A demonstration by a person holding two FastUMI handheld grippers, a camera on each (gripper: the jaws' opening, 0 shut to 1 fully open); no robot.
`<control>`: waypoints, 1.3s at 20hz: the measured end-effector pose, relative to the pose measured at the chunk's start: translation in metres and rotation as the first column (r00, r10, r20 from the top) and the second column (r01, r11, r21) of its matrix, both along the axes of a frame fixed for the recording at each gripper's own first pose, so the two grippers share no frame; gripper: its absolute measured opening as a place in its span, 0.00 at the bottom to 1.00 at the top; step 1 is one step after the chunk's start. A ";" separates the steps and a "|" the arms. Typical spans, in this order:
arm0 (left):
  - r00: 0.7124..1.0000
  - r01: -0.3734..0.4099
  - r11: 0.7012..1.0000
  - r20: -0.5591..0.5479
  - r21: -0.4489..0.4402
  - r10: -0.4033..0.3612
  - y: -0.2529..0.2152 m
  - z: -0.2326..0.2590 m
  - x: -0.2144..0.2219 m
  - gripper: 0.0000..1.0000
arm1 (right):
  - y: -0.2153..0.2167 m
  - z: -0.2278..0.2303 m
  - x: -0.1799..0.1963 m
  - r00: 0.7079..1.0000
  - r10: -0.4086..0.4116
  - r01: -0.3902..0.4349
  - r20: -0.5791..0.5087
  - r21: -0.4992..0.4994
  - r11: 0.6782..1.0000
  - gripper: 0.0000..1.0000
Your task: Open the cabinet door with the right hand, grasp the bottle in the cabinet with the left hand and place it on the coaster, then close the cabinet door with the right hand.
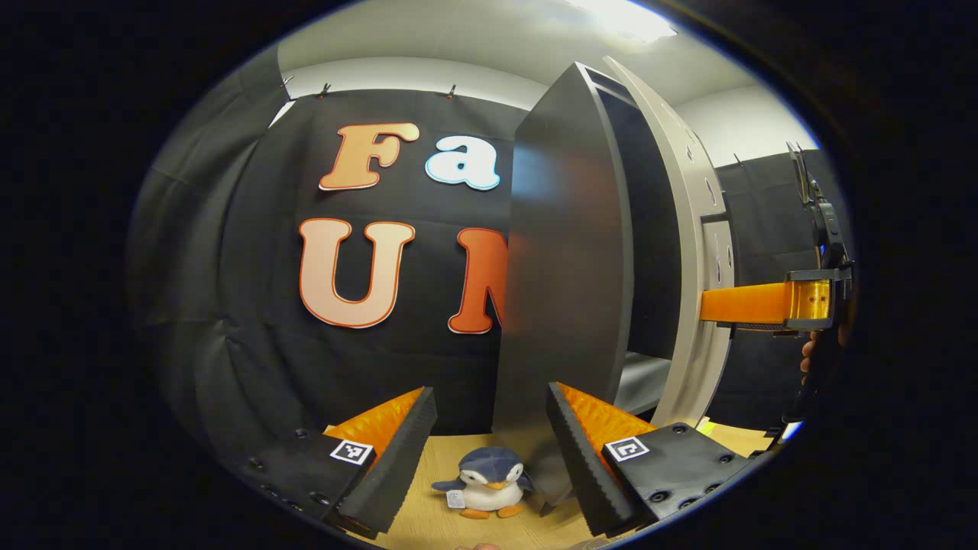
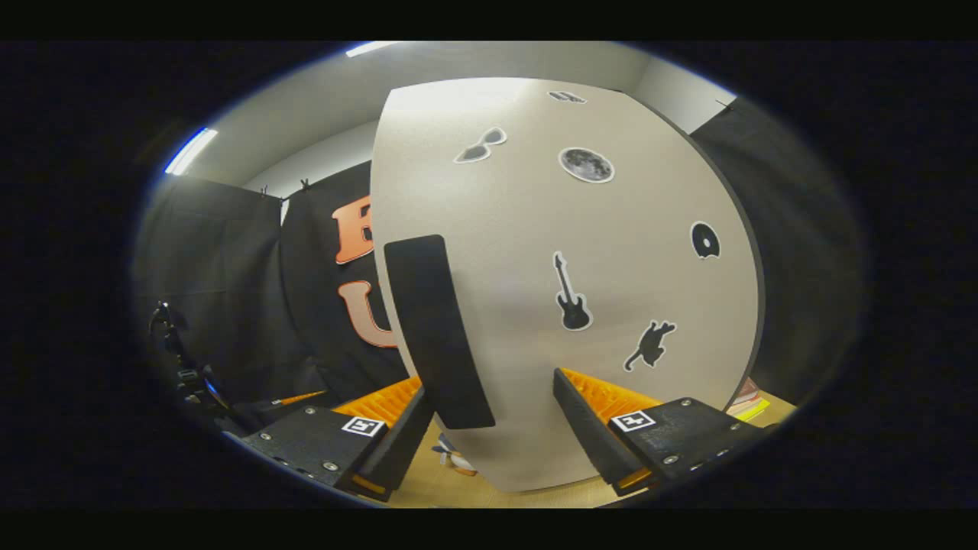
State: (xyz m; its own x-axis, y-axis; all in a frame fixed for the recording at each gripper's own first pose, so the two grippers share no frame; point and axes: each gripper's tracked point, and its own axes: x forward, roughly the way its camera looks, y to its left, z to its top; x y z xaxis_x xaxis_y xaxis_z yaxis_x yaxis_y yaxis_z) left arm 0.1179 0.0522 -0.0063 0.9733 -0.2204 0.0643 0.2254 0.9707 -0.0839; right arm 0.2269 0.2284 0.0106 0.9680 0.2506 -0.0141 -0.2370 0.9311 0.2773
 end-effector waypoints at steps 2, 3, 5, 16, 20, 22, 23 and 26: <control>1.000 -0.015 1.000 -0.011 0.000 0.015 0.010 -0.003 0.002 0.95 | 0.002 -0.001 0.006 1.000 -0.003 0.004 0.003 -0.037 0.999 0.92; 1.000 -0.020 1.000 -0.014 -0.001 0.020 0.015 -0.004 0.002 0.95 | 0.003 0.000 0.004 1.000 -0.010 0.010 0.002 -0.062 0.998 0.92; 0.999 -0.031 1.000 -0.021 0.001 0.031 0.022 -0.005 0.001 0.94 | 0.005 -0.003 0.005 1.000 -0.024 0.024 -0.002 -0.121 0.992 0.93; 0.997 -0.034 0.999 -0.068 -0.005 0.034 0.036 -0.016 -0.017 0.95 | 0.000 -0.004 0.011 0.997 -0.076 0.076 0.004 -0.137 0.988 0.90; 0.998 -0.020 1.000 -0.064 -0.002 0.020 0.031 -0.012 -0.017 0.95 | 0.000 -0.006 0.015 0.996 -0.085 0.085 0.006 -0.162 0.983 0.86; 0.998 -0.018 1.000 -0.057 0.001 0.018 0.029 -0.010 -0.020 0.94 | 0.006 -0.007 0.012 0.998 -0.061 0.060 -0.002 -0.157 0.986 0.91; 0.998 -0.021 1.000 -0.056 0.005 0.021 0.029 -0.009 -0.021 0.94 | 0.011 -0.005 0.008 0.999 -0.050 0.049 -0.001 -0.147 0.988 0.91; 0.998 -0.033 0.999 -0.050 0.007 0.034 0.027 -0.003 -0.028 0.95 | 0.009 0.003 -0.008 0.998 -0.048 0.053 0.031 -0.162 0.985 0.91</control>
State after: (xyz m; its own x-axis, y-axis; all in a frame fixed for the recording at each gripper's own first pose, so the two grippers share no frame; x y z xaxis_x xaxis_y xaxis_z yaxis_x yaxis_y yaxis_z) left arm 0.0895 0.0794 -0.0090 0.9821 -0.1879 0.0138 0.1884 0.9781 -0.0881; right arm 0.2185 0.2370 0.0133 0.9799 0.1978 -0.0245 -0.1938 0.9742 0.1153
